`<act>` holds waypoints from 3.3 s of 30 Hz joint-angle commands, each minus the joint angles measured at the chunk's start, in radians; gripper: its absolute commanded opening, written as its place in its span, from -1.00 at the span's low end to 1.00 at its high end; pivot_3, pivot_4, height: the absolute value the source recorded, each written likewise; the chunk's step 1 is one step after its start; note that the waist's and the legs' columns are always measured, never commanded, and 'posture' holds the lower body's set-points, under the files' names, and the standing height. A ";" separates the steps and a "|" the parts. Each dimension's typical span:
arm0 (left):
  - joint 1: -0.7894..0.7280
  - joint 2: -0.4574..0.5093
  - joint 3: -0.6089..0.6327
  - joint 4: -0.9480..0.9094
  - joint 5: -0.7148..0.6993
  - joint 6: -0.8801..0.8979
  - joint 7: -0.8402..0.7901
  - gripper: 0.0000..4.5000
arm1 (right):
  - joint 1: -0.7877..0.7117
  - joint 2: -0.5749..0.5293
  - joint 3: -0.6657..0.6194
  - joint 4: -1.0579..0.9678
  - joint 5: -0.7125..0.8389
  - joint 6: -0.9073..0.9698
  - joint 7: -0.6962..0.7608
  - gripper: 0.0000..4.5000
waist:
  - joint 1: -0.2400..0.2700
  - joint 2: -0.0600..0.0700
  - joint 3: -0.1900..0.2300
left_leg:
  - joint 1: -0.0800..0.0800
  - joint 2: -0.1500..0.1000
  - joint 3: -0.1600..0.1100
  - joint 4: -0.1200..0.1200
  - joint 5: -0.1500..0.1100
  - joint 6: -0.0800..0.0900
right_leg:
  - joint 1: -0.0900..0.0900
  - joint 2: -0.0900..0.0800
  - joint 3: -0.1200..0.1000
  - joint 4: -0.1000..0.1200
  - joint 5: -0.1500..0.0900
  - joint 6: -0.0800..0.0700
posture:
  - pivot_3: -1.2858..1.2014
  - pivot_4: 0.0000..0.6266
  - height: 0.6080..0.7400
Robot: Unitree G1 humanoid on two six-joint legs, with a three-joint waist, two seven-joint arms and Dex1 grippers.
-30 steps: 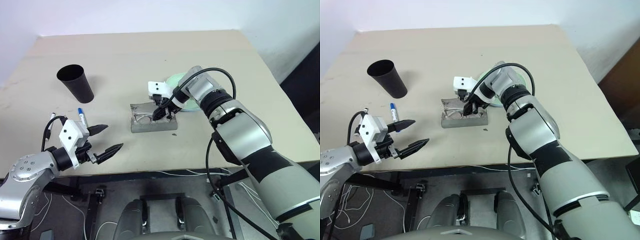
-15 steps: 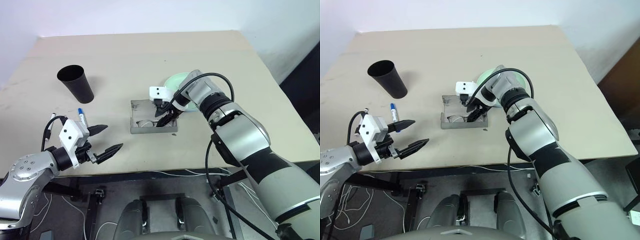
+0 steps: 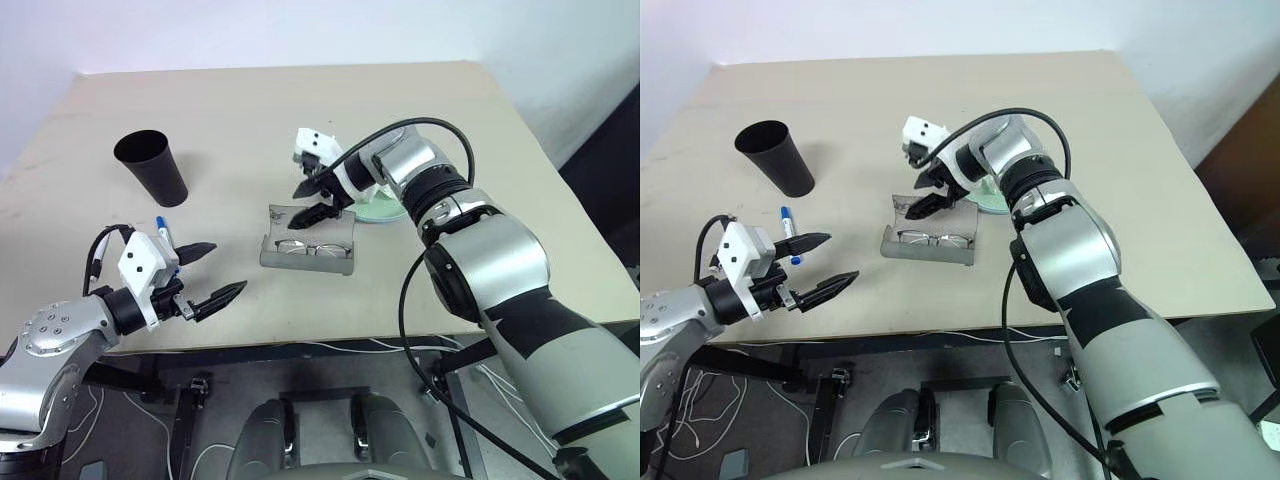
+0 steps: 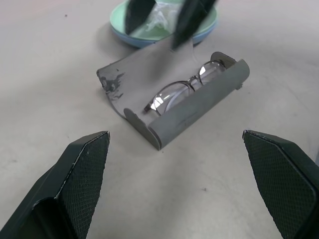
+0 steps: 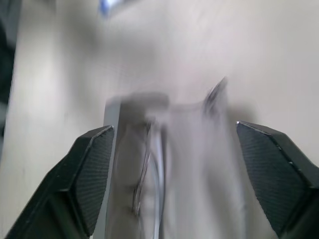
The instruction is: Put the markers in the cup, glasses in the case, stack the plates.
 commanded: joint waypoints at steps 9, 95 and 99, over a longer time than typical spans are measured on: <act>-0.035 0.000 0.013 0.002 -0.018 0.009 0.002 1.00 | 0.059 -0.013 -0.192 -0.017 0.112 0.015 -0.453 -0.99 | 0.000 0.000 0.000 | 0.000 0.000 0.000 0.000 0.000 0.000 | 0.000 0.000 0.000 0.000 0.000 0.000 | 0.03 -0.52 1.00; -0.023 0.111 0.113 0.015 -0.175 0.148 -0.079 1.00 | 0.753 -0.202 0.244 -1.109 0.396 0.300 0.010 -0.99 | 0.008 -0.005 -0.002 | 0.013 0.002 -0.001 0.000 0.003 0.002 | 0.013 0.003 -0.001 -0.001 -0.001 -0.005 | 0.03 -0.52 1.00; -0.016 0.113 0.110 0.010 -0.173 0.150 -0.096 1.00 | 0.745 -0.190 0.258 -1.076 0.377 0.284 -0.007 -0.99 | 0.004 -0.005 -0.002 | 0.012 0.002 -0.001 0.000 0.003 0.002 | 0.011 0.003 0.000 -0.001 -0.001 -0.005 | 0.03 -0.52 1.00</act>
